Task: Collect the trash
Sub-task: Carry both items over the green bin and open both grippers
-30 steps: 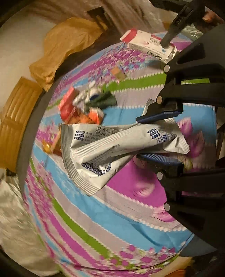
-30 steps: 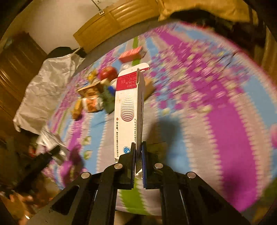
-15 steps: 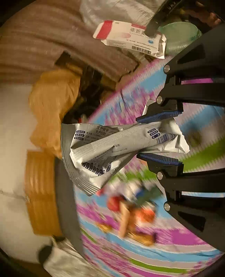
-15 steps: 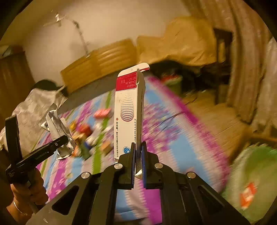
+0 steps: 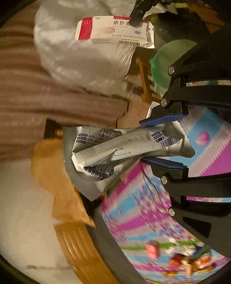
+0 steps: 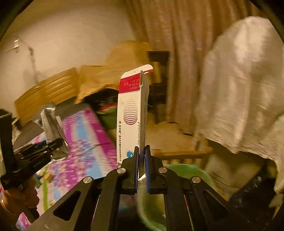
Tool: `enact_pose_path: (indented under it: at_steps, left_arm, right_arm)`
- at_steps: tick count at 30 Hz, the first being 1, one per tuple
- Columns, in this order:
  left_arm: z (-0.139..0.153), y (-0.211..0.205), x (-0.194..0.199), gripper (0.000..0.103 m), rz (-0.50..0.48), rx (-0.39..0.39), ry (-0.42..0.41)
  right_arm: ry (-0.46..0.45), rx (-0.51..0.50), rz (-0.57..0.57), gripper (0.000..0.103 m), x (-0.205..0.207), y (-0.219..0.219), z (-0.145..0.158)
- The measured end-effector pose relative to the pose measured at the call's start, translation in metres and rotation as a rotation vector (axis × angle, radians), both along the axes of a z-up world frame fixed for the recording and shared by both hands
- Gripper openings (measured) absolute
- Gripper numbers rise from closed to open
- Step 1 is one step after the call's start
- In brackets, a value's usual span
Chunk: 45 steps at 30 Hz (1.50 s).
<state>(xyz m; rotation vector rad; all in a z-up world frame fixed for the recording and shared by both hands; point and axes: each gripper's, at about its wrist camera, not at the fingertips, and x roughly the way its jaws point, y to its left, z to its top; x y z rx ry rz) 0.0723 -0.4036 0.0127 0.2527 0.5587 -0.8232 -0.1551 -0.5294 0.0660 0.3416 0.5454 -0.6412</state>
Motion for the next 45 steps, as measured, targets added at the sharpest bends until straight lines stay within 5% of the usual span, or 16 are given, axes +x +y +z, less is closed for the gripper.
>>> enact_pose_path:
  at_steps: [7, 17, 27, 45]
  left_arm:
    - [0.000, -0.066, -0.032, 0.034, -0.157, 0.039, -0.018]
    - [-0.020, -0.138, -0.068, 0.034, -0.360, 0.155, -0.015]
    - [-0.062, -0.153, -0.078, 0.034, -0.415, 0.267, 0.015]
    - [-0.081, -0.162, -0.073, 0.034, -0.436, 0.303, 0.046]
  right_arm:
    - [0.091, 0.008, -0.164, 0.007, -0.051, -0.054, -0.016]
    - [0.197, 0.039, -0.253, 0.007, -0.060, -0.075, -0.057]
    - [0.245, 0.099, -0.264, 0.007, -0.059, -0.080, -0.094]
    - [0.277, 0.170, -0.252, 0.007, -0.047, -0.073, -0.122]
